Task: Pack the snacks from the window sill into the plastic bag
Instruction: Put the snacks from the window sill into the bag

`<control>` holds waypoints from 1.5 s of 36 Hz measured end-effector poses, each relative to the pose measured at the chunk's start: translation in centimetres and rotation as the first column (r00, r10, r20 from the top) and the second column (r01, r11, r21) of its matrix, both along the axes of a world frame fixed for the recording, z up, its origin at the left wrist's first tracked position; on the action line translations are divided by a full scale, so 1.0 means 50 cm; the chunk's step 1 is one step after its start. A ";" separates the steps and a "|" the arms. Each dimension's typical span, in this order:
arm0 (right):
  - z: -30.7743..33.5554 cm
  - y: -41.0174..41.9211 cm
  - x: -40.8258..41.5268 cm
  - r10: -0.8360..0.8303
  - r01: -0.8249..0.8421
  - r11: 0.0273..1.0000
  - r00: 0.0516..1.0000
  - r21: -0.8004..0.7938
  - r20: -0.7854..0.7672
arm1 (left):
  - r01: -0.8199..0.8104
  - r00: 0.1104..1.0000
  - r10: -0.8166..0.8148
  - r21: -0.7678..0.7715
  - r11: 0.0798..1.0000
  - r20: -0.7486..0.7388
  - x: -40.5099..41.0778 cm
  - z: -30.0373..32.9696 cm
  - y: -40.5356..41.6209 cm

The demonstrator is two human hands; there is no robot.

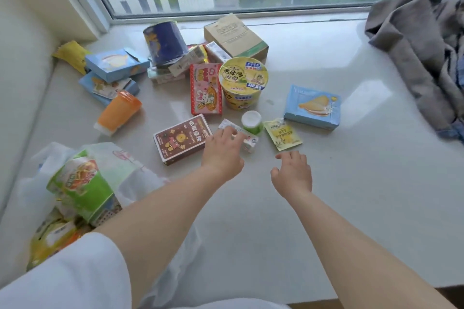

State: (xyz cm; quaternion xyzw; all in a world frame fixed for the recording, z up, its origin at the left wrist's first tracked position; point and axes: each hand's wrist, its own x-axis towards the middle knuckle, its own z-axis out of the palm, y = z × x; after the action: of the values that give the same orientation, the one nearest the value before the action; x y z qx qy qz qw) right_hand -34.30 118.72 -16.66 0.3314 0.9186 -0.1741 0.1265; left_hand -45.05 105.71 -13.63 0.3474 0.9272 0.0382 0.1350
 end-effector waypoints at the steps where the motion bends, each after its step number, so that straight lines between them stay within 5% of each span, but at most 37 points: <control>1: -0.005 0.014 -0.008 0.005 -0.005 1.000 1.000 -0.002 0.007 | 0.007 1.000 -0.007 -0.014 1.000 -0.008 -0.008 -0.003 0.013; 25: -0.136 0.177 -0.186 0.080 -0.083 0.996 0.985 0.014 0.154 | 0.185 0.981 -0.164 -0.259 0.948 0.103 -0.142 -0.128 0.159; 34: -0.167 0.152 -0.156 0.087 -0.094 0.995 0.978 0.029 0.190 | 0.132 0.979 -0.092 -0.219 0.967 0.183 -0.135 -0.147 0.168; 43: -0.138 0.212 -0.148 0.051 -0.054 0.993 0.998 0.100 0.034 | 0.130 0.985 -0.101 -0.220 0.967 0.137 -0.147 -0.146 0.180; 49: -0.056 0.304 -0.183 -0.006 0.010 0.999 0.995 0.042 -0.101 | -0.014 0.981 0.039 -0.131 0.991 0.189 -0.145 -0.151 0.219; 54: -0.039 0.390 -0.217 0.048 -0.048 0.999 0.998 0.005 0.041 | -0.140 0.961 0.155 -0.085 0.987 0.227 -0.148 -0.148 0.259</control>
State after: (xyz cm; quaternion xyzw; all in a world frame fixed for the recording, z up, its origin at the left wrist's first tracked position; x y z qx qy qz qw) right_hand -45.15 138.24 -18.60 0.3133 0.9240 -0.1614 0.1482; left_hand -52.43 118.66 -21.02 0.2657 0.9290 0.0572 0.2511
